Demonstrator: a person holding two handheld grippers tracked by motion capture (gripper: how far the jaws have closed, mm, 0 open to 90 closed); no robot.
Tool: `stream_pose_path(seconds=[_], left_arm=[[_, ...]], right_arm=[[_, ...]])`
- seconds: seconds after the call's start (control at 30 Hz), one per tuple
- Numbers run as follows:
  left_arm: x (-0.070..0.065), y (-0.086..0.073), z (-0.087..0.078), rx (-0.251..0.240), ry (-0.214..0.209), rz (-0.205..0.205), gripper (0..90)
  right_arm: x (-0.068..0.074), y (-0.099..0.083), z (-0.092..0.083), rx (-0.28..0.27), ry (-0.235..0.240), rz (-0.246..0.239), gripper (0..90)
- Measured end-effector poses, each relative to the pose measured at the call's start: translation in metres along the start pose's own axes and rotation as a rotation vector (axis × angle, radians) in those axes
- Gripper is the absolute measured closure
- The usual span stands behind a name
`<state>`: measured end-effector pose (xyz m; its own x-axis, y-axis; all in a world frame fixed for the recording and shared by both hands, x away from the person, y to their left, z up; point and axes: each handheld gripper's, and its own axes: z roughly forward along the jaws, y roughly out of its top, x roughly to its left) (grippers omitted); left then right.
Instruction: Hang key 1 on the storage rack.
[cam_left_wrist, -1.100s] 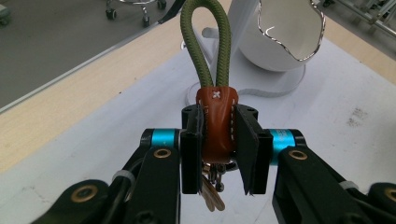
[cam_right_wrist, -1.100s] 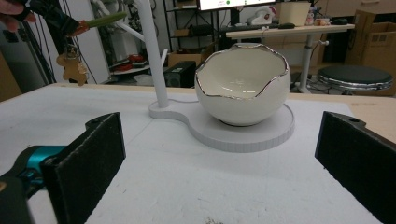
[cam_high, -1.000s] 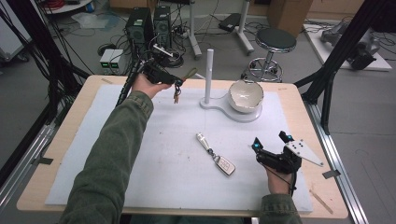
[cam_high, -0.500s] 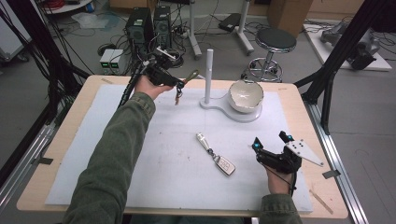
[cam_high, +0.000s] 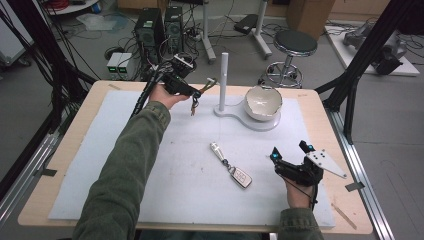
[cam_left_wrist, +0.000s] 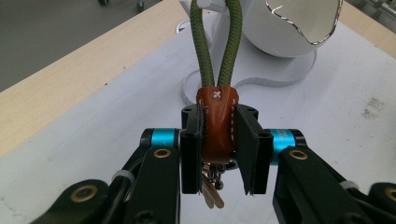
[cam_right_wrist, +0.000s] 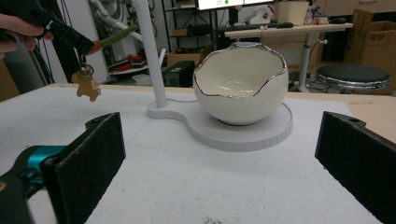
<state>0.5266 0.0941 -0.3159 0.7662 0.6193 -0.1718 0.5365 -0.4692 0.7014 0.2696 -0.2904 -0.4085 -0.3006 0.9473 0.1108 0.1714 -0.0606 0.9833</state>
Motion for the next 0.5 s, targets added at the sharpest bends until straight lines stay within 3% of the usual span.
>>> stream_pose_path(seconds=[0.17, 0.37, 0.5], left_arm=[[-0.007, -0.002, 0.008, 0.027, 0.036, 0.065, 70.8], [-0.009, -0.003, 0.017, 0.046, 0.041, 0.089, 70.4], [-0.011, -0.005, 0.021, 0.045, 0.037, 0.074, 68.0]], right_arm=[[0.000, 0.000, 0.000, 0.004, 0.000, 0.006, 0.5], [0.000, 0.000, 0.000, 0.004, 0.001, 0.004, 0.5], [-0.001, 0.000, 0.000, 0.003, -0.001, 0.001, 0.5]])
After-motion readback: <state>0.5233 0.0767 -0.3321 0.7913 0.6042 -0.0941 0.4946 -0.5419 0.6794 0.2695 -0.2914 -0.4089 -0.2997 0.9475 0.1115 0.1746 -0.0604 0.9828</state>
